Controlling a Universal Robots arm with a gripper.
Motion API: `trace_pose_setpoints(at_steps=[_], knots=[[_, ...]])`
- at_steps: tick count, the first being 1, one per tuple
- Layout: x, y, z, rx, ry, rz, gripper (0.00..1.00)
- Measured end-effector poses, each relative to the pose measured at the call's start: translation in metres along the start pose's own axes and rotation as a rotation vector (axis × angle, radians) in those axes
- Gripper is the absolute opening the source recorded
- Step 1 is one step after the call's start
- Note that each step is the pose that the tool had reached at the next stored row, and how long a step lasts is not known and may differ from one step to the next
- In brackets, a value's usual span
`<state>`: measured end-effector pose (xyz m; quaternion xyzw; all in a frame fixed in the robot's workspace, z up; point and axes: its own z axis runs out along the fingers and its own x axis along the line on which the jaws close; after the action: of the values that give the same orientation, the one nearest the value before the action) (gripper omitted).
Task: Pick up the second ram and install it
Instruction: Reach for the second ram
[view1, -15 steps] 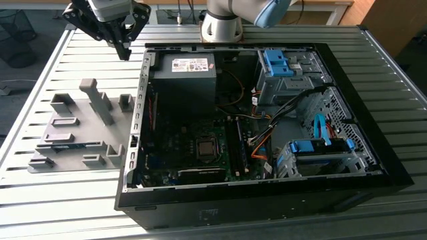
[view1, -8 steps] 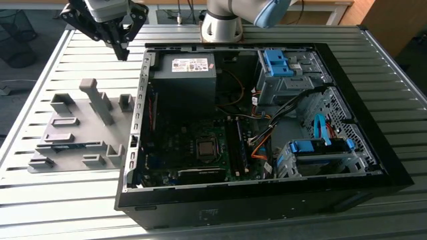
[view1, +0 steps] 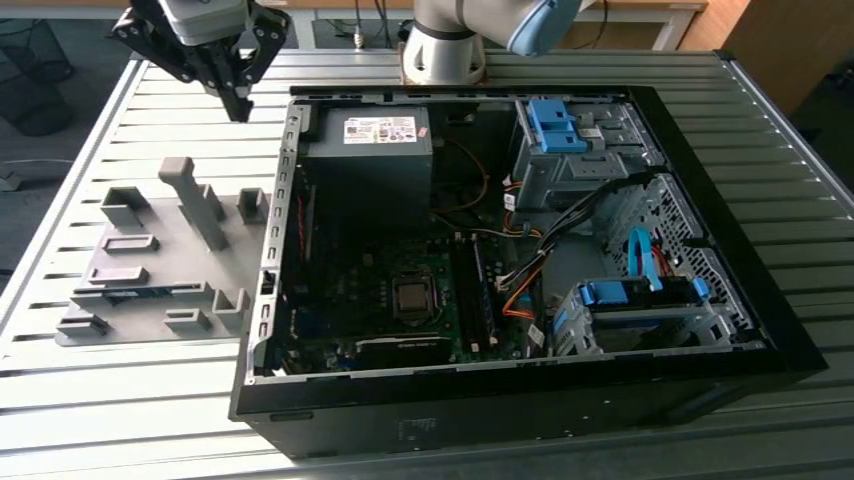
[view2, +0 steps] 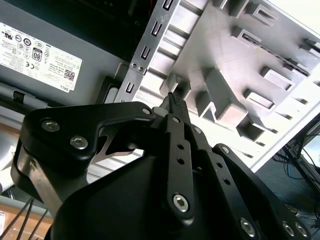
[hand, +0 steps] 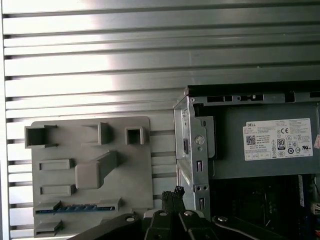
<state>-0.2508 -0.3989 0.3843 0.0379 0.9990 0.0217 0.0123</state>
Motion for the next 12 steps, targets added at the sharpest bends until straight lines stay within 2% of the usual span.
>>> trace_pose_setpoints(at_steps=[12], knots=[[0.0075,-0.0006,0.0006,0.0000,0.0003,0.000,0.11]])
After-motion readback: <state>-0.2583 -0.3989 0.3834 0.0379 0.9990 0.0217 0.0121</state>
